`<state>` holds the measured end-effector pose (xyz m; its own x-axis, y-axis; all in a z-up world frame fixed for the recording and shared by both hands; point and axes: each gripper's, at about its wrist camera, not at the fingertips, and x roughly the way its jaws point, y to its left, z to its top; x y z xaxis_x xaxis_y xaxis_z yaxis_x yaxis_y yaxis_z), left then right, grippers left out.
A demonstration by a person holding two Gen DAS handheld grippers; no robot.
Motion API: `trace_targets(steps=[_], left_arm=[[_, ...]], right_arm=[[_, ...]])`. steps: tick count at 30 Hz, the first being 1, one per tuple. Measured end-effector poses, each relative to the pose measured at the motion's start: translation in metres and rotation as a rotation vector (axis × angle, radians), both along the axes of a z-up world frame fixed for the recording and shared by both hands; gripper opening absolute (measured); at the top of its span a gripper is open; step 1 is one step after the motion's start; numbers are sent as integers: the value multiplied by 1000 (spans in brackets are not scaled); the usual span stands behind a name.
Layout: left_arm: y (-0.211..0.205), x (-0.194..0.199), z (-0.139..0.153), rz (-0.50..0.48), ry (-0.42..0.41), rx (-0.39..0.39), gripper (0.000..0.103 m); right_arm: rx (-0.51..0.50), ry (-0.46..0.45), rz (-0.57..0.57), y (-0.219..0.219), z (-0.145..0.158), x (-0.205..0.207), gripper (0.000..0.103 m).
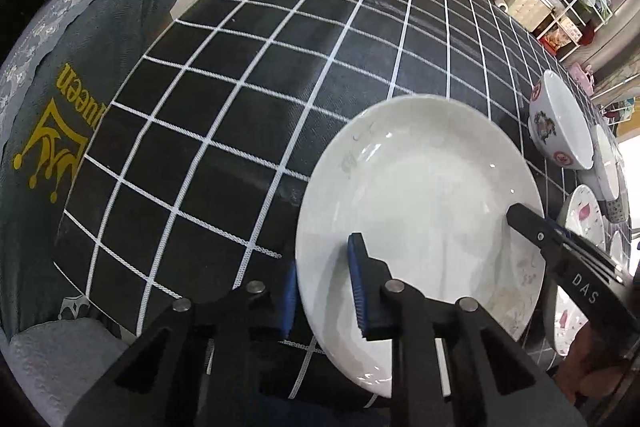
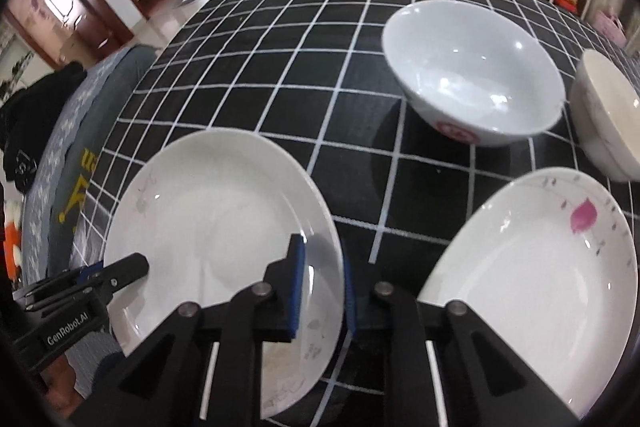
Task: Organize plates and bowls
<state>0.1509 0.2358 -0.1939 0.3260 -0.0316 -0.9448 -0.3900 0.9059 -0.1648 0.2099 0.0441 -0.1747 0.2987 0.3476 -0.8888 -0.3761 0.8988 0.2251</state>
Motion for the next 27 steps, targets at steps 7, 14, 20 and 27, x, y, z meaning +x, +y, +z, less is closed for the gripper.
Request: trace_targets(steps=[7,14,20,27], left_arm=[[6,2,8,14,-7,9,18],[1,7,-2,38,1,-26,18],[0,3,-4,41,19,-13,18],[1,-5,14,56,-13,0,18]], right_arm=[[2,7,4,4,2,12,19],[4,35,0,7,-5,16,19],[21,36,-13,3,-2,15,19],[10,-37,-20,-1,22,10,19]])
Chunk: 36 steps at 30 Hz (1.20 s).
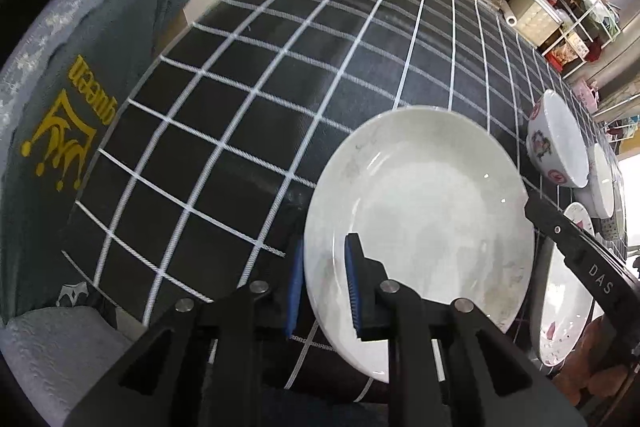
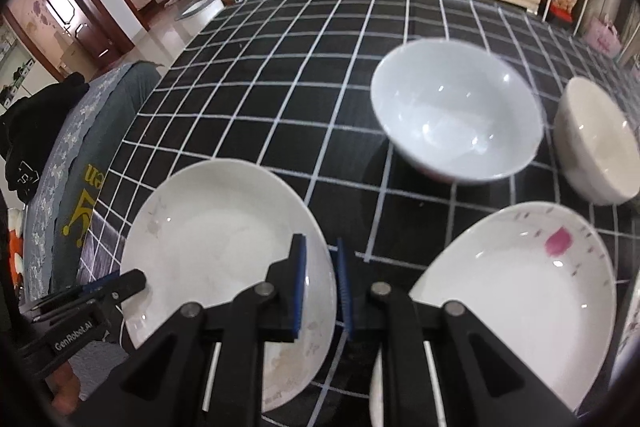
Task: Organize plates and bowls
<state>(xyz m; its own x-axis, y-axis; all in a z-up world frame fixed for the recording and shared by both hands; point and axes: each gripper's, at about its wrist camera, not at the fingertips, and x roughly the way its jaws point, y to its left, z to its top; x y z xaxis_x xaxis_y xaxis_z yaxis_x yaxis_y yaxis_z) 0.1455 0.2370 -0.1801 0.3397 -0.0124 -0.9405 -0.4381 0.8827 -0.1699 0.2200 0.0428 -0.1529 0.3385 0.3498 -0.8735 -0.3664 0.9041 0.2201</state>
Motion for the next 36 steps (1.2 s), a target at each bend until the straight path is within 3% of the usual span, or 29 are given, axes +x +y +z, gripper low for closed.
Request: trace_targets(steps=[6,18,25,36], left_arm=[[-13,-11,35,-17,-58,41,18],[-104,-26,76,-173,-165,35,18],[-157,-29,76,-249,-171,33,18],[-209,-17,41,-354,-96,-39,18]], right_arm=[[20,-31,-23,-21,22,-15,19],[0,-79,-98,-93,50,-48,19],[-21,-87,-165,-148,51,-56,19],[-10,-18,-228,-190,23,-50,19]])
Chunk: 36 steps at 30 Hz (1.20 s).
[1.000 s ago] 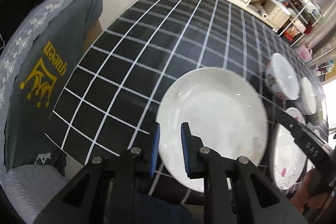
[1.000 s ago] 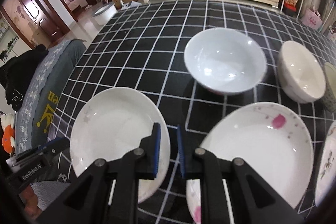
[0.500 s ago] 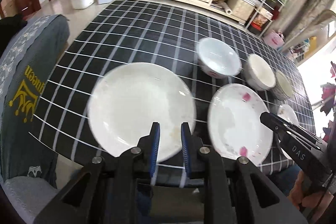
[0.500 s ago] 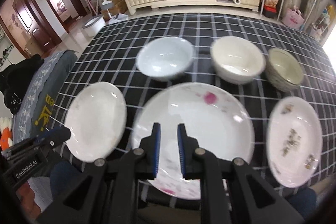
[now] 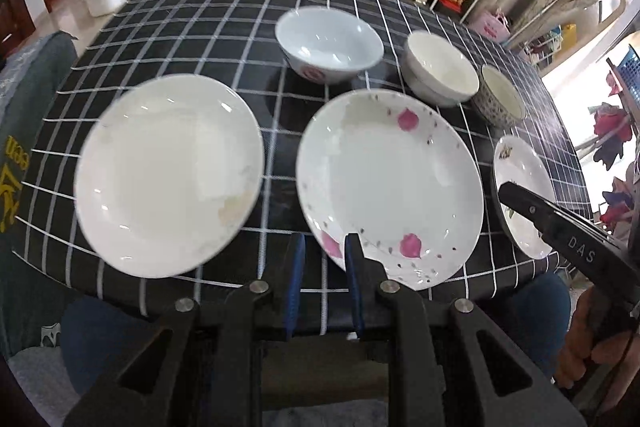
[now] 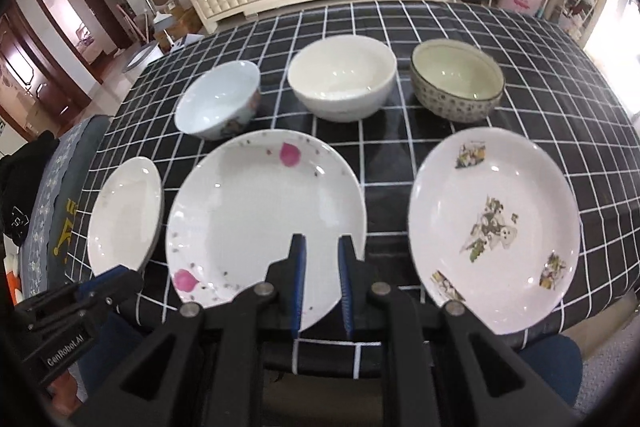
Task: Organize plates and bowls
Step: 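Grip the rim of the pink-petal plate with the left tool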
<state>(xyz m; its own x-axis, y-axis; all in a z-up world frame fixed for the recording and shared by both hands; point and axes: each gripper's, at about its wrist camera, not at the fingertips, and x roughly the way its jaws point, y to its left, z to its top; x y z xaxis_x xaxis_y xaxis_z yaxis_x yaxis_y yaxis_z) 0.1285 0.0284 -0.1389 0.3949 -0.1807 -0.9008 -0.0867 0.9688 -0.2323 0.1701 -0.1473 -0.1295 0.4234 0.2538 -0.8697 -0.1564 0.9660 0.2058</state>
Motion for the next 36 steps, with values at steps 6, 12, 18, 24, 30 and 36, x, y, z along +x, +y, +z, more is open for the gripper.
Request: trace_targets(steps=[6,12,18,24,30,36], left_arm=[[-2,8,-26,15,69,-45,18],[-3,18,-38,26,73,-20,19],[-2,35,-48,25,78,19,19],[-5,47,-55,12,79,44,19],[-9,55,-61,-10,82,69,19],[-7,54,-60,-6,75,70,18]], right_arm=[[-36,5,28,0,-12,12,21],[-79,-20,53,-1,-19,31,63],[-73,18,103,1,-34,53,63],[-73,51,137,6,-52,64,62],[-73,65,161,11,-60,64,35],[-58,63,117,5,-54,60,28]])
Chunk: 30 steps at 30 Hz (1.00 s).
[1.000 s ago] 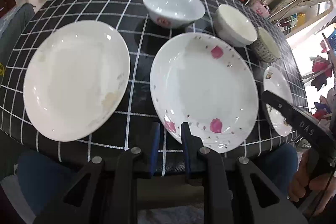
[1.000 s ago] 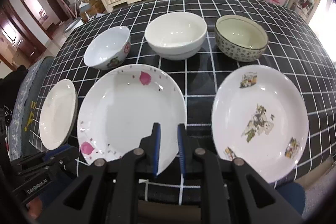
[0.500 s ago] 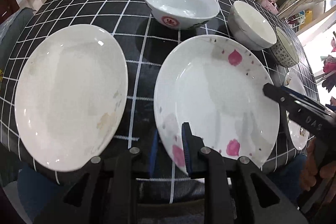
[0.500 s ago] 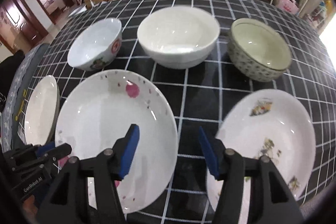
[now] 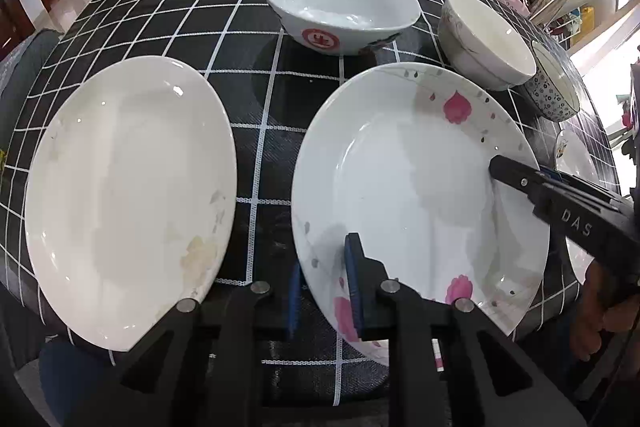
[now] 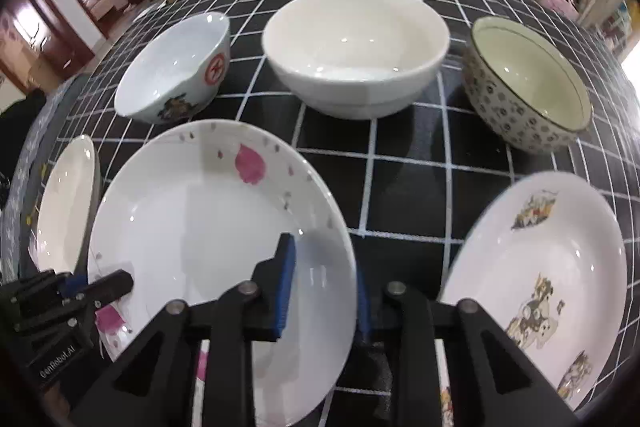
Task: Organize plates and bowls
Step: 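Grip the rim of the pink-petal plate with the left tool, then carry the pink-petal plate onto the plain white plate and open the left tool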
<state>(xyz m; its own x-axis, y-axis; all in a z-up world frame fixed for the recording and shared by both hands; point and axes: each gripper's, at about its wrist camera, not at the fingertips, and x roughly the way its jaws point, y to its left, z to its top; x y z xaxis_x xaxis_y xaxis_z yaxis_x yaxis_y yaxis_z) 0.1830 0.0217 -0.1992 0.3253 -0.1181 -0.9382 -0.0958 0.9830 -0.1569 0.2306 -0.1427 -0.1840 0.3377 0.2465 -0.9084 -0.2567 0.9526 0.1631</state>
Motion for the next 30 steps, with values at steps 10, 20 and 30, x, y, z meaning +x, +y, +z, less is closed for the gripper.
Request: trace_targets(steps=[10,20,30], left_arm=[[3,-9,20,-10,-38,10,15],[27,-26,49,24,-96,26,15],[87,-64,60,134,-102,43,15]], right_arm=[[24,-18,-33,-14,19,-23,21],[60,-67,6,14,48,-33,20],[78,-55,100,77,50,-39,20]])
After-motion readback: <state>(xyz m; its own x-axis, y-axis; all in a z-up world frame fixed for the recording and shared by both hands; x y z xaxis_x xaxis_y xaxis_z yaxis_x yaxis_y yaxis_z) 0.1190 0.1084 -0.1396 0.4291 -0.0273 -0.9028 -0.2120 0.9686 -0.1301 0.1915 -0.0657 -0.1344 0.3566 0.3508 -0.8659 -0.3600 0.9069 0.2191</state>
